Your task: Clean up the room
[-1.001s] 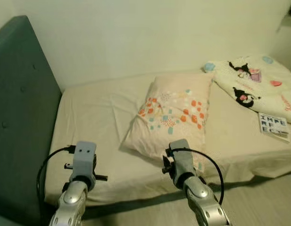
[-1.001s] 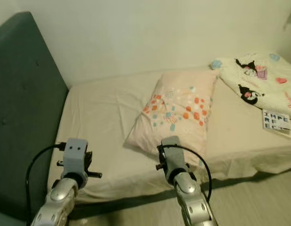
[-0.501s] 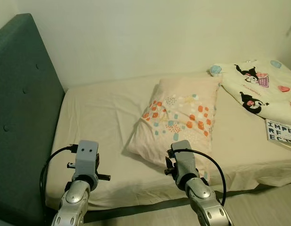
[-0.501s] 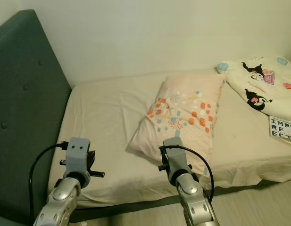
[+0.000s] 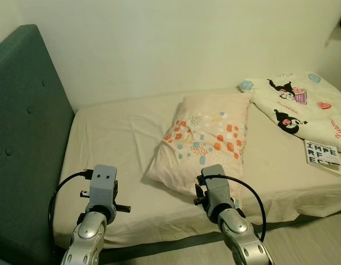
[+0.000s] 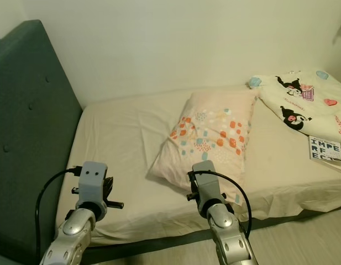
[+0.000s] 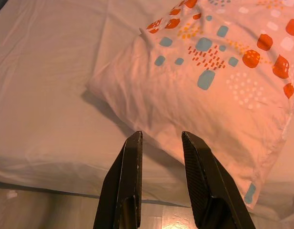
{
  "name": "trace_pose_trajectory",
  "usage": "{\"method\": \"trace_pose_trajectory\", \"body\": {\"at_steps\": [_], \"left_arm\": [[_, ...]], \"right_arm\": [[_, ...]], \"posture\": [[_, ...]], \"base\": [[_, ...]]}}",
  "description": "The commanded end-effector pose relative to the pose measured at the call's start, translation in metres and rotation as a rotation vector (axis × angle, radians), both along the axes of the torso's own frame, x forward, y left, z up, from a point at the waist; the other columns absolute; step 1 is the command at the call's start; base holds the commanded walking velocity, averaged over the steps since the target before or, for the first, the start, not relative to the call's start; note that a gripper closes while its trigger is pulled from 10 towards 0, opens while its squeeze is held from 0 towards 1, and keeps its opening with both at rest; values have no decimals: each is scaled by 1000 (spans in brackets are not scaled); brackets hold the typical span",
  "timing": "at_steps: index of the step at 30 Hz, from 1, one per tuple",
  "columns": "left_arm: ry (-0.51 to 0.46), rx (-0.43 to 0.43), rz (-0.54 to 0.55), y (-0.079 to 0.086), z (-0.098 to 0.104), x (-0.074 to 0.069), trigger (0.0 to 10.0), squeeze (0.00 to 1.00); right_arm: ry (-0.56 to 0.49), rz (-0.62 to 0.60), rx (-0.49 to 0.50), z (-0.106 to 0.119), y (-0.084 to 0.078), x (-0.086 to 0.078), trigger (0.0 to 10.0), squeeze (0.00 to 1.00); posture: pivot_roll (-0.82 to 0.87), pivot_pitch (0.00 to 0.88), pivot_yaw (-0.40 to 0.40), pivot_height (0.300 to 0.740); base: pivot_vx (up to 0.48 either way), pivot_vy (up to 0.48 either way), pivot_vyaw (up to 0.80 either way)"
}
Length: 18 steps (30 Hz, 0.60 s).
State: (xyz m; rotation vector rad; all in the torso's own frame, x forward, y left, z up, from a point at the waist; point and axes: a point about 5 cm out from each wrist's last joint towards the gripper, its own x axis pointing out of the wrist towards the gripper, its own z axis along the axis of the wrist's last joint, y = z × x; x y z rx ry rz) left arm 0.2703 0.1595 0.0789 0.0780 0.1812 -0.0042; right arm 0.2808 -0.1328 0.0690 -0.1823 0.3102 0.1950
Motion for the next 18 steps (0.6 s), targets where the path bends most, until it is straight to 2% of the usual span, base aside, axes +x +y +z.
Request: {"method": "trace_pose_trajectory", "body": {"at_steps": [1,9,12,14,15,18], "left_arm": [[25,4,4,1,-6,-1,10000,0],[17,-1,-2,1,-4,0,10000,0],[10,-14,-1,0,-3,0,10000,0],[8,-18,1,0,-2,0,10000,0],[7,-20,3,0,-2,0,10000,0],[6,-22,5,0,-2,0,10000,0]], "right_arm": [[5,-4,-5,-3,0,-1,10000,0],[-2,3,-24,-1,-1,0,10000,0],[-5,26,-41,-1,1,-1,10000,0],[-9,30,-43,-1,2,-1,10000,0],[-5,20,-16,-1,2,-1,10000,0],[-9,24,-14,-1,2,0,10000,0]], "posture": [[-89,103,25,708],[-90,102,29,708],[-92,103,28,708],[-92,103,28,708],[-91,103,27,708],[-91,103,27,708]], "base": [[0,0,0],[0,0,0],[0,0,567],[266,0,800],[274,0,0],[274,0,0]]}}
